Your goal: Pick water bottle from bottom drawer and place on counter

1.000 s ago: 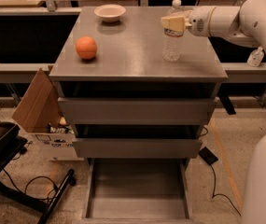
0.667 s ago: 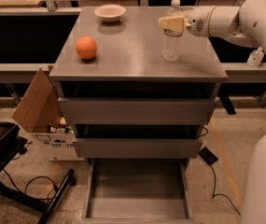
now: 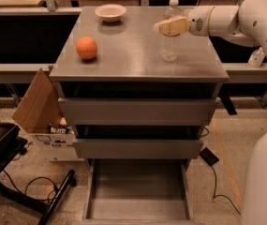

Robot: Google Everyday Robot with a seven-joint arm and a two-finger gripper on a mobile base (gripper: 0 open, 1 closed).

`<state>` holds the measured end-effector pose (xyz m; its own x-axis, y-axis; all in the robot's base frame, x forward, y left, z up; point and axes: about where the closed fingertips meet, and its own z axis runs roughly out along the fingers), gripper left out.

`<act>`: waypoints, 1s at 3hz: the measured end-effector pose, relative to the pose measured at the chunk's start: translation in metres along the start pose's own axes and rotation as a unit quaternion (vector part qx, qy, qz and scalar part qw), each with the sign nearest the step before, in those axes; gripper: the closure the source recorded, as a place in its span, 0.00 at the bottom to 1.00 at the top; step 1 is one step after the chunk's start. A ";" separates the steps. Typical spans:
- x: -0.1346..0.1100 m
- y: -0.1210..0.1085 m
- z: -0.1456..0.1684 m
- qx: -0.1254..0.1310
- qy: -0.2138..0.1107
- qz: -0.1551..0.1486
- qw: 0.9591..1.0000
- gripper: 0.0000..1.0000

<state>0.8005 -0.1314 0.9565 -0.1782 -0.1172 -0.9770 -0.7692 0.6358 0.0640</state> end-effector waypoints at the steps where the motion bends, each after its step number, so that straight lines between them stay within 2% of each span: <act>1: -0.043 0.007 -0.079 0.025 0.023 -0.030 0.999 0.00; 2: -0.057 0.014 -0.166 0.040 0.056 -0.061 0.996 0.00; 3: -0.080 0.029 -0.251 0.086 0.060 -0.099 0.990 0.00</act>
Offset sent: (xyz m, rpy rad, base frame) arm -0.1678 -0.1922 0.1341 -0.2837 -0.0448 -0.0700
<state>0.6390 -0.2950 1.0875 -0.1148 -0.3353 -0.9351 -0.6825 0.7106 -0.1709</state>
